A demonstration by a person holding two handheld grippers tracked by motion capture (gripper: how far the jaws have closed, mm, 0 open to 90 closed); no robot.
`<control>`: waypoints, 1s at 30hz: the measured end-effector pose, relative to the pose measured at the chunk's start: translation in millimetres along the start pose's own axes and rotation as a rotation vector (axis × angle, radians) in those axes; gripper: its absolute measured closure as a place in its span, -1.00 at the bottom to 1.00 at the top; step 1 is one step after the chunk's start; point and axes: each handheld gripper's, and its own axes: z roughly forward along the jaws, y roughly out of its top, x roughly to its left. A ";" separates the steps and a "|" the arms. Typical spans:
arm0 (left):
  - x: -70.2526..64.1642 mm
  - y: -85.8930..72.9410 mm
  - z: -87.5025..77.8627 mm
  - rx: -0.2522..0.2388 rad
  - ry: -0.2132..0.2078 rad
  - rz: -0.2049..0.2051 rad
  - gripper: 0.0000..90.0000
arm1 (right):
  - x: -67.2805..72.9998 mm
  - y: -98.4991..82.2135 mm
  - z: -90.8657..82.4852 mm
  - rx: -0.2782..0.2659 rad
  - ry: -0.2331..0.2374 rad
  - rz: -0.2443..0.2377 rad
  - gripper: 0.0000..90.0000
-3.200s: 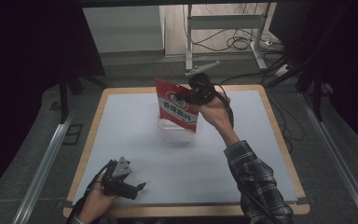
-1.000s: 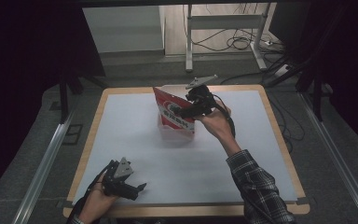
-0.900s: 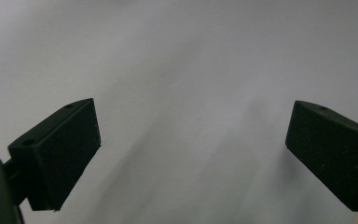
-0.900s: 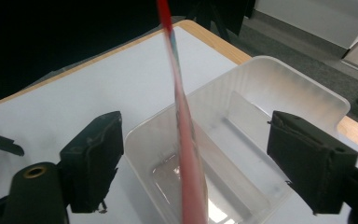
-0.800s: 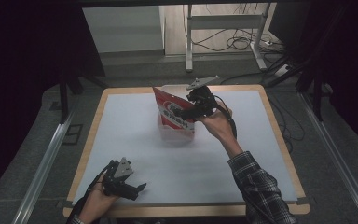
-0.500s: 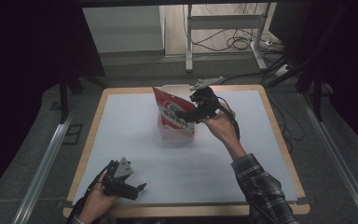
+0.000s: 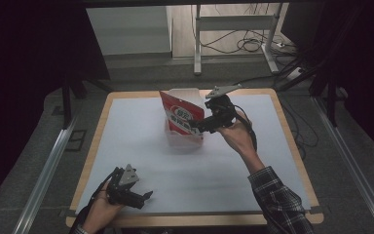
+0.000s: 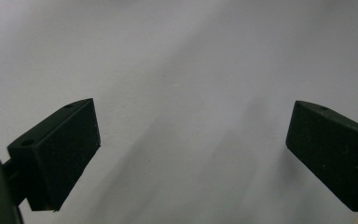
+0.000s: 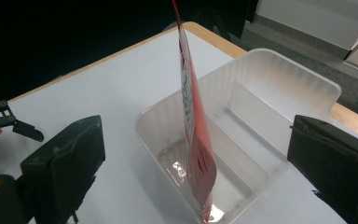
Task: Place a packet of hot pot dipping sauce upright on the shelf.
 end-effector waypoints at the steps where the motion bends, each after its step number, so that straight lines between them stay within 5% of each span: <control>1: 0.1 0.0 -0.1 0.000 -0.001 -0.001 -0.94 | 0.2 -0.6 -0.9 -0.002 0.000 0.001 -0.94; 14: 0.6 -0.1 -0.3 -0.002 -0.005 -0.003 -0.94 | 4.5 -12.4 -15.2 0.001 -0.029 -0.023 -1.00; 30: 0.4 -0.1 -0.1 -0.005 -0.009 -0.004 -0.94 | 5.9 -31.2 -24.0 -0.023 -0.014 0.030 -1.00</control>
